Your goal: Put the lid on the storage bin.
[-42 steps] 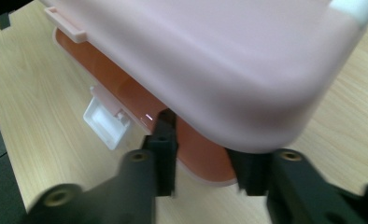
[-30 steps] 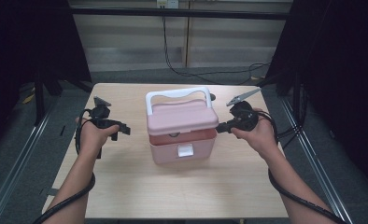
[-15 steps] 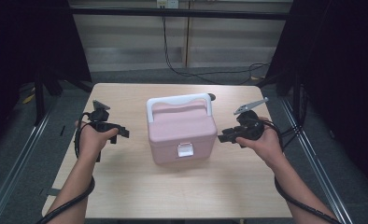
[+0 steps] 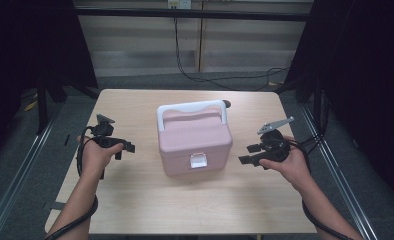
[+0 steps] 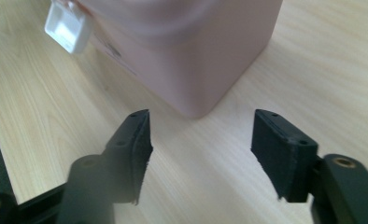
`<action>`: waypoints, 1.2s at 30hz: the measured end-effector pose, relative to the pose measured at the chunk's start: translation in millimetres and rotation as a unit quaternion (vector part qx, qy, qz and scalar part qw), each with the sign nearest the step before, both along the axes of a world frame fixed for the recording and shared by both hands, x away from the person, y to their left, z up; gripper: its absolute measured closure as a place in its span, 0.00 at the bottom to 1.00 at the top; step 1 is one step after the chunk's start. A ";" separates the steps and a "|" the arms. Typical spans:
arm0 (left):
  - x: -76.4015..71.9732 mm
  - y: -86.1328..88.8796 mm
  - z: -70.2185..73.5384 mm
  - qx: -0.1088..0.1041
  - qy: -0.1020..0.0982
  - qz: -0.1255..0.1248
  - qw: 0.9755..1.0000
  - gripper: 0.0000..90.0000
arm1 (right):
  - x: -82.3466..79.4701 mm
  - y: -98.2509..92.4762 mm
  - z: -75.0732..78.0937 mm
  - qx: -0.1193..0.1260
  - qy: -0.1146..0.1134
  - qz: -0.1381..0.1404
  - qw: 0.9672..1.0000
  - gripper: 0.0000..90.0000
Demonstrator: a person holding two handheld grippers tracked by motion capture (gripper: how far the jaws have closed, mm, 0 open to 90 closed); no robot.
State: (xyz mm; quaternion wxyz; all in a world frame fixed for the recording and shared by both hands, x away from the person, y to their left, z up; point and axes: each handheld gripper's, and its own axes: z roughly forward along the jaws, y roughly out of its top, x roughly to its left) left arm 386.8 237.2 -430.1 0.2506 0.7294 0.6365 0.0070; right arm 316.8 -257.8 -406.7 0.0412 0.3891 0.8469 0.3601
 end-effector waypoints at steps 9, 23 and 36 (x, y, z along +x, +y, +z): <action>-11.0 5.6 -19.9 0.017 -0.007 -0.010 1.000 0.25 | -14.5 -8.9 -40.3 0.002 0.008 -0.011 1.000 0.32; -26.4 6.0 -41.7 0.040 -0.039 -0.028 0.998 0.23 | -30.3 -9.2 -86.5 -0.022 -0.002 -0.014 1.000 0.25; -44.1 9.3 -56.8 0.053 -0.100 -0.060 0.992 0.18 | -37.7 -14.5 -99.7 -0.020 -0.067 -0.005 0.998 0.19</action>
